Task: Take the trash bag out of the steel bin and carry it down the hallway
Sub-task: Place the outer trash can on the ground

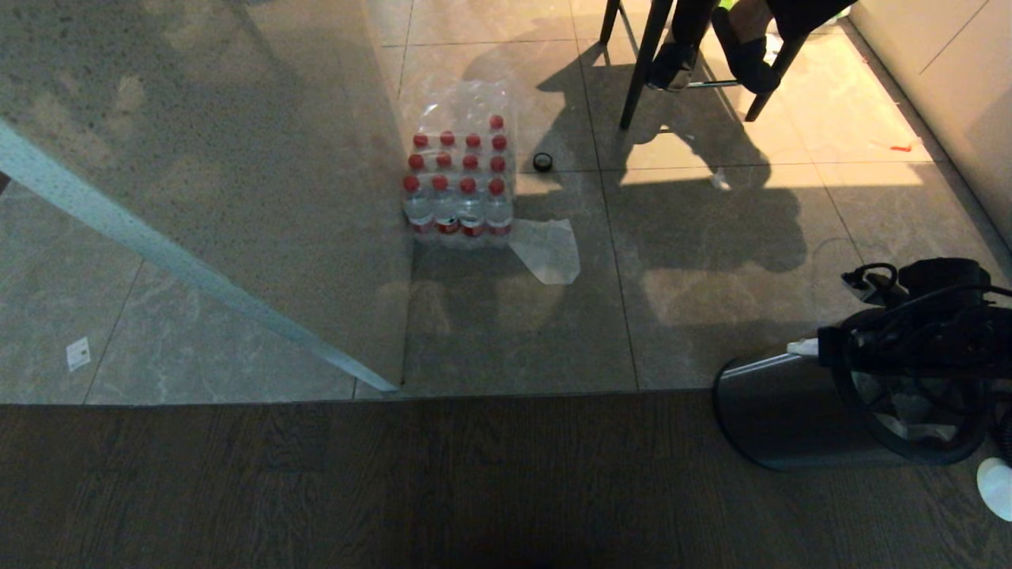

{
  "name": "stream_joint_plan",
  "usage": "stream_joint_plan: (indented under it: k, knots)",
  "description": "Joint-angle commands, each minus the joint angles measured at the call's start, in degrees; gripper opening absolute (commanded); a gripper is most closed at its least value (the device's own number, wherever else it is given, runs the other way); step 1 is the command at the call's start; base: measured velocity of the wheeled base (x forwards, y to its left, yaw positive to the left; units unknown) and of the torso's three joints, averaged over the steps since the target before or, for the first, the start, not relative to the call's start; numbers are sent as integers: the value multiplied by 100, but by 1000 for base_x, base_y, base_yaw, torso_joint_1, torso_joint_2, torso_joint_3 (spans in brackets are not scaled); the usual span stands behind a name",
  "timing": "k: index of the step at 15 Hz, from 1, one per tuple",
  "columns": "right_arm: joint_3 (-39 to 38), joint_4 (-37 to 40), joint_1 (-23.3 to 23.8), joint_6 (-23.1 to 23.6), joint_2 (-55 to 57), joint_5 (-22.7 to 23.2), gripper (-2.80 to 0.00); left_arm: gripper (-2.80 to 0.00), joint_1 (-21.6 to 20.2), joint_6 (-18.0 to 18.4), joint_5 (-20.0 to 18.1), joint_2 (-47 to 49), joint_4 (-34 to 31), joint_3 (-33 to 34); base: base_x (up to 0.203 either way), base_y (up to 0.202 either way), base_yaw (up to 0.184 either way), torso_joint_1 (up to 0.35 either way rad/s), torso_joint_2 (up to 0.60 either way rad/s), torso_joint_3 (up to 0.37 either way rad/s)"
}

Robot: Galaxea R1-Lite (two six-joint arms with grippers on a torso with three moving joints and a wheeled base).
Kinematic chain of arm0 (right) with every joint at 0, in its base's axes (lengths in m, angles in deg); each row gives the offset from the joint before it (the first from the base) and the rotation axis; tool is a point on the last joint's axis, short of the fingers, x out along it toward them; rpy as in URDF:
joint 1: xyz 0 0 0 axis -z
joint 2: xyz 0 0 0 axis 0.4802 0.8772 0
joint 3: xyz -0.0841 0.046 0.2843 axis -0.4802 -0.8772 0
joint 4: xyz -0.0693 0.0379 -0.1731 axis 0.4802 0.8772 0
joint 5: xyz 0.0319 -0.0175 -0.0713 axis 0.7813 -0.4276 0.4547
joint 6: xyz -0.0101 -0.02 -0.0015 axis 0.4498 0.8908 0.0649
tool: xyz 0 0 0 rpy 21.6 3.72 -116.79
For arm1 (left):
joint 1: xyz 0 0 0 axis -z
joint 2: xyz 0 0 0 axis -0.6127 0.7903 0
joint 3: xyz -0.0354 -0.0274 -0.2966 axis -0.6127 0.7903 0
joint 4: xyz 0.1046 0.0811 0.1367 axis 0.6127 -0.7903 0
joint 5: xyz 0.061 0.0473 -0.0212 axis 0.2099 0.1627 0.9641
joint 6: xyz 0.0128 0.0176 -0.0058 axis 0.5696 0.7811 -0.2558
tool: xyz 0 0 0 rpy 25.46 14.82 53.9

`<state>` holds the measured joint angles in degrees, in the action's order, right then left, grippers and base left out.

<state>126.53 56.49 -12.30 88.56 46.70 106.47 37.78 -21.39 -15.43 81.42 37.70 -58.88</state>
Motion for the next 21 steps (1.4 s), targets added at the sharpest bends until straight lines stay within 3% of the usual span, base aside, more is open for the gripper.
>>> stream_joint_plan:
  k: [1,7,10,14,19,21]
  knots:
    - [6,-3,122,80,-102,0,-280,-280,0,-2,4,0,-2,0,0,0,0,0,0,0]
    - [390,508,499,730,-325,18,-280,-280,0,-2,4,0,-2,0,0,0,0,0,0,0]
    - [317,599,565,870,-591,20,-280,-280,0,-2,4,0,-2,0,0,0,0,0,0,0]
    - [321,879,791,1341,-897,316,-280,-280,0,-2,4,0,-2,0,0,0,0,0,0,0]
    - [104,1234,1132,2149,-1045,350,-280,-280,0,-2,4,0,-2,0,0,0,0,0,0,0]
    - [146,1238,1238,2210,-1120,352,-280,-280,0,-2,4,0,-2,0,0,0,0,0,0,0]
